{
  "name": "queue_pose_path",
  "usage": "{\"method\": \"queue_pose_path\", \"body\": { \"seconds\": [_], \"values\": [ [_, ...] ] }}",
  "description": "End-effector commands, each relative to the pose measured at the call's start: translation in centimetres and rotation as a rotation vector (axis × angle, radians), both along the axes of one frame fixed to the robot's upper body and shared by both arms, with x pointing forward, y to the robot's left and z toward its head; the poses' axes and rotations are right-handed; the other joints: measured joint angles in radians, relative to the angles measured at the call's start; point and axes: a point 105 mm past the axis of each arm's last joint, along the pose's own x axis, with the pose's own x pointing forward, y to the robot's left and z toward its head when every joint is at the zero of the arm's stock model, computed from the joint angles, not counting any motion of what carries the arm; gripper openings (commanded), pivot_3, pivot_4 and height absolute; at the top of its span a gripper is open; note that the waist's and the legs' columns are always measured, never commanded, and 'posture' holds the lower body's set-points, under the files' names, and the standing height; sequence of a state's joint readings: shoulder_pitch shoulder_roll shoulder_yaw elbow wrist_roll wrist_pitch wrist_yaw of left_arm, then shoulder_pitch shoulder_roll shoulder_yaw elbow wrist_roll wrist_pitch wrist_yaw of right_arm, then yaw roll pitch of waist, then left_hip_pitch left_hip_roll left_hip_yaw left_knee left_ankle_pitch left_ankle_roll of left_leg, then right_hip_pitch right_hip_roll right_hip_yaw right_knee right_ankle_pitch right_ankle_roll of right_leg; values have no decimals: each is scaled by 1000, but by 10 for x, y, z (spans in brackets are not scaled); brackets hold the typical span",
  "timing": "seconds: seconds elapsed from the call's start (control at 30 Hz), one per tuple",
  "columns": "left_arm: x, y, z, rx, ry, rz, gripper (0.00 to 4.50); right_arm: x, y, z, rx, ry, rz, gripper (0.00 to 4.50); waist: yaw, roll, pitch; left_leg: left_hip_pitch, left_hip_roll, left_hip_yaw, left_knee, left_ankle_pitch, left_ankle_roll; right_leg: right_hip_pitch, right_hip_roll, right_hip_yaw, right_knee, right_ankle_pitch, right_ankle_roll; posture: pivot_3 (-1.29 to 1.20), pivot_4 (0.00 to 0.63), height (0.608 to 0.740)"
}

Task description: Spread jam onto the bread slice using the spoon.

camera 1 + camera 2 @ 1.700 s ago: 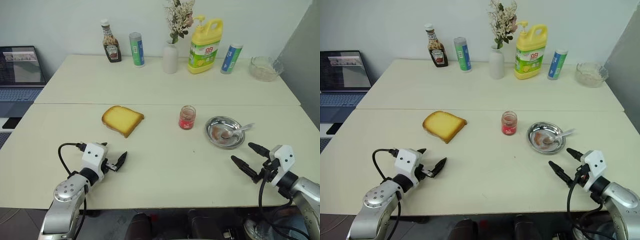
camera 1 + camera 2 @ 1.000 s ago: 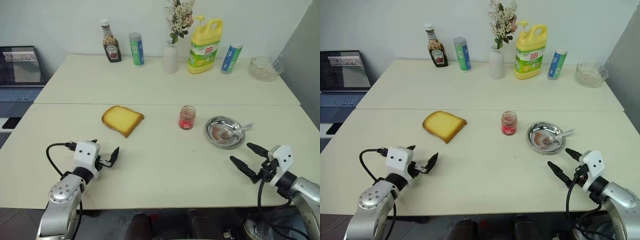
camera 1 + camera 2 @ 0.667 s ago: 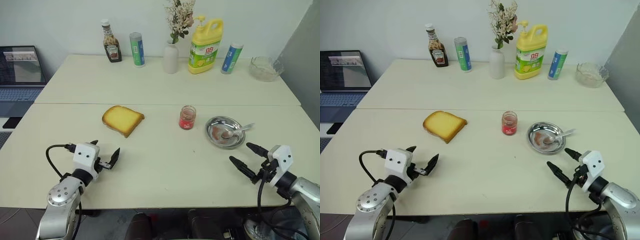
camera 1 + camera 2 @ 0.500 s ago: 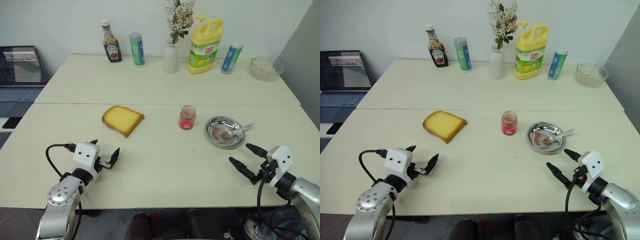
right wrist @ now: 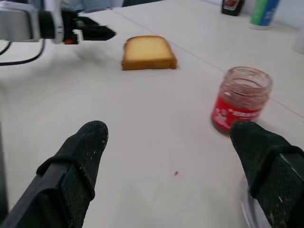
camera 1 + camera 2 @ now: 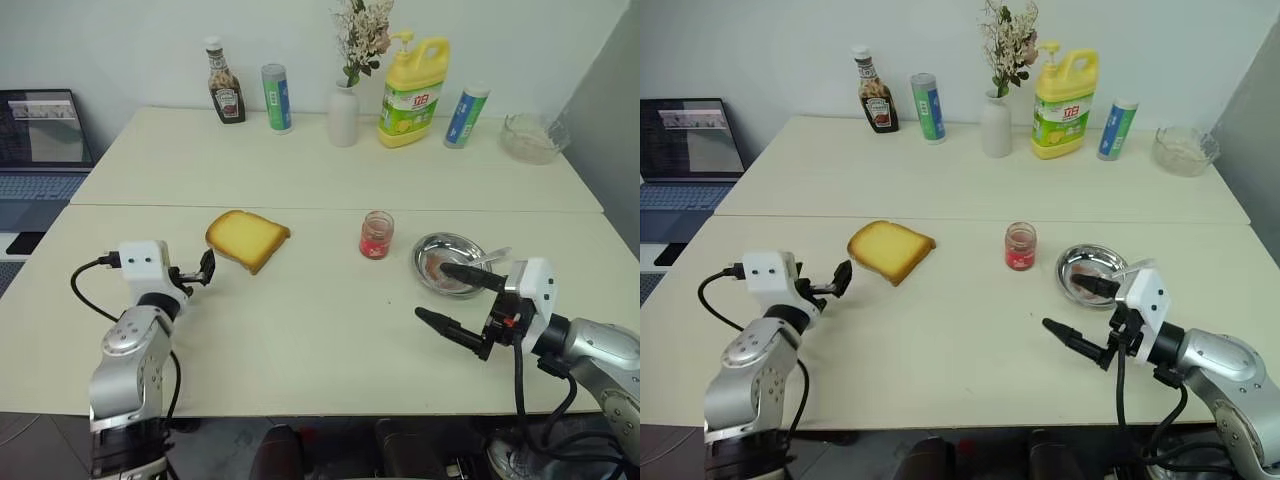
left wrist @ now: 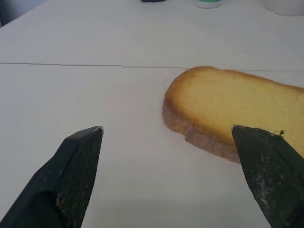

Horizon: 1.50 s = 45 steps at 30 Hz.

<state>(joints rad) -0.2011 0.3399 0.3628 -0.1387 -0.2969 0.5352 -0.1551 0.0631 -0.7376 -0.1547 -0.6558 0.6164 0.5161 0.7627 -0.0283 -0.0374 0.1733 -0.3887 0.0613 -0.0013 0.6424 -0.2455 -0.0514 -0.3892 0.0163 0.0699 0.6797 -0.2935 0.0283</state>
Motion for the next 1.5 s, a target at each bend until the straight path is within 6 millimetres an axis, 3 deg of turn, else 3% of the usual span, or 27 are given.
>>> {"method": "queue_pose_path", "body": {
  "seconds": [0.03, 0.27, 0.53, 0.67, 0.97, 1.1, 1.27, 1.5],
  "values": [
    [13, 4, 8, -72, 7, 58, 4500, -6, 11, 13, -4, -36, 64, 4466, 0, 0, 0, 0, 0, 0, 1, 0, 0, 0, 0, 0, 0, 0, 0, 0, 150, 740],
    [49, -13, 4, -157, 121, 56, 4500, -1, 21, 27, -6, -91, 100, 4466, 0, -1, 0, -1, -1, -1, 2, 0, 0, 0, 0, -1, 0, 1, 2, 0, 150, 740],
    [65, -34, -7, -258, 251, 18, 4500, -1, 21, 30, -5, -100, 93, 4466, 1, -1, 0, -3, -1, -2, 2, 0, 0, -1, 0, -2, 0, 2, 0, 0, 150, 740],
    [69, -39, -7, -289, 284, -7, 3673, -1, 20, 31, 2, -98, 82, 4500, 2, -1, 0, -3, -1, -4, 2, 0, 0, -1, 0, -3, 0, 2, 1, 0, 150, 740],
    [70, -38, -3, -301, 322, -46, 937, -2, 20, 32, 3, -94, 73, 4500, 3, -1, 0, -3, -2, -4, 2, 0, -1, 0, -1, -4, 0, 2, 1, 0, 150, 740],
    [57, -49, -6, -289, 374, -196, 218, -3, 17, 31, -4, -81, 74, 4500, 0, -1, 0, -3, -1, -4, 2, 0, -1, 0, -1, -4, 0, 2, 1, 0, 150, 740],
    [31, -59, -11, -270, 450, -391, 141, -7, 12, 24, -33, -37, 87, 4500, 0, -1, 0, -3, -1, -4, 2, 0, -1, -1, -1, -4, 0, 2, 1, 0, 150, 740],
    [-25, -101, -22, -184, 573, -802, 118, -28, 7, 6, -100, 105, 162, 4500, 1, 0, 0, -3, -1, -4, 2, -1, -2, -1, -2, -4, -1, 1, 2, 0, 150, 740]
  ]
}}
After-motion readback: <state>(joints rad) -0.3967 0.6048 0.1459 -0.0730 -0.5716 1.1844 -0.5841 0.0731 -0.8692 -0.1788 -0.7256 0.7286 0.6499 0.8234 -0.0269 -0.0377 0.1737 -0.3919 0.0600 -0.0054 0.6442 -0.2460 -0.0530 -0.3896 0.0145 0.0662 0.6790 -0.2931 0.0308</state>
